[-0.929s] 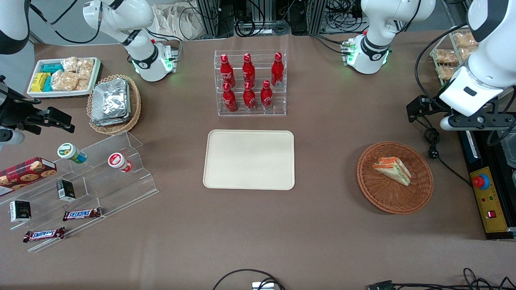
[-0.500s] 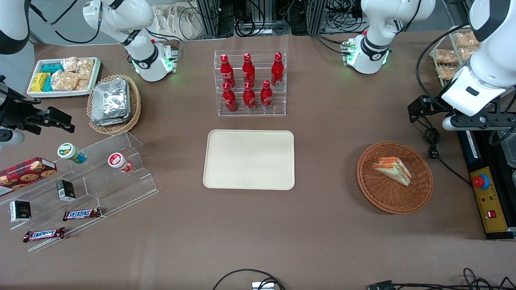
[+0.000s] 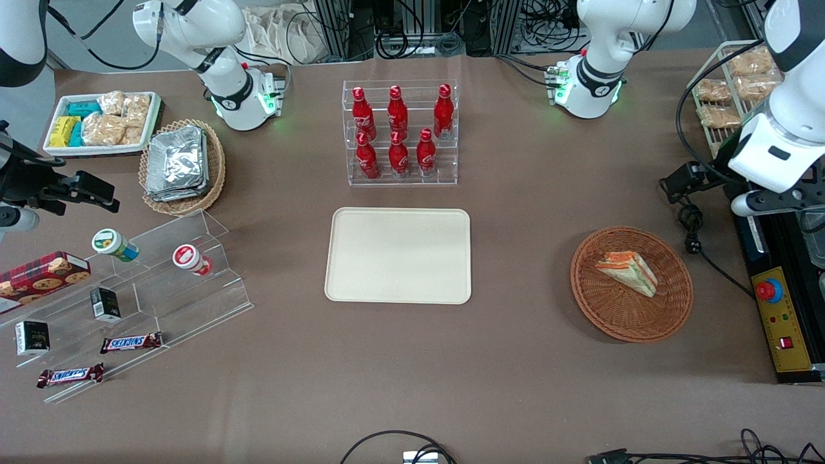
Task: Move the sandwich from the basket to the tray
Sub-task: 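Move the left gripper down over the wrapped sandwich in the wicker basket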
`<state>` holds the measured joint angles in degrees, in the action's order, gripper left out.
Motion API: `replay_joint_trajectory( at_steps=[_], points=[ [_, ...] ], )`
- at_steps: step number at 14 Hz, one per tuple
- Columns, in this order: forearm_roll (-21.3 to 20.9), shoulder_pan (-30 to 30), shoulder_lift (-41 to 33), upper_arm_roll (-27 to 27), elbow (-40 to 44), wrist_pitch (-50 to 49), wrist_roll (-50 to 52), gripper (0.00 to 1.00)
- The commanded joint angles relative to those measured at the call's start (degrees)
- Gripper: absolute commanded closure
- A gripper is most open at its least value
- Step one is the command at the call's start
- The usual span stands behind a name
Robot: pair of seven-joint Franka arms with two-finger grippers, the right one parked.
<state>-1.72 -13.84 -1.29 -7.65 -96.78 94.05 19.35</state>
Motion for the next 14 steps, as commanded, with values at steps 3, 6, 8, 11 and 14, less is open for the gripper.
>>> replay_joint_trajectory(
  at_steps=[3, 6, 8, 11, 14],
  points=[
    [-0.13, 0.57, 4.02, 0.44, -5.06, 7.71, 21.41, 0.00],
    [-0.48, 1.62, 6.64, 0.44, -9.21, 14.74, 25.91, 0.00],
    [-0.48, 1.88, 8.15, 0.44, -12.36, 18.69, 27.49, 0.00],
    [-0.48, 4.08, 7.71, 0.35, -22.02, 29.14, 27.76, 0.00],
    [-0.48, 4.35, 9.11, 0.26, -26.70, 37.59, 28.11, 0.00]
  ],
)
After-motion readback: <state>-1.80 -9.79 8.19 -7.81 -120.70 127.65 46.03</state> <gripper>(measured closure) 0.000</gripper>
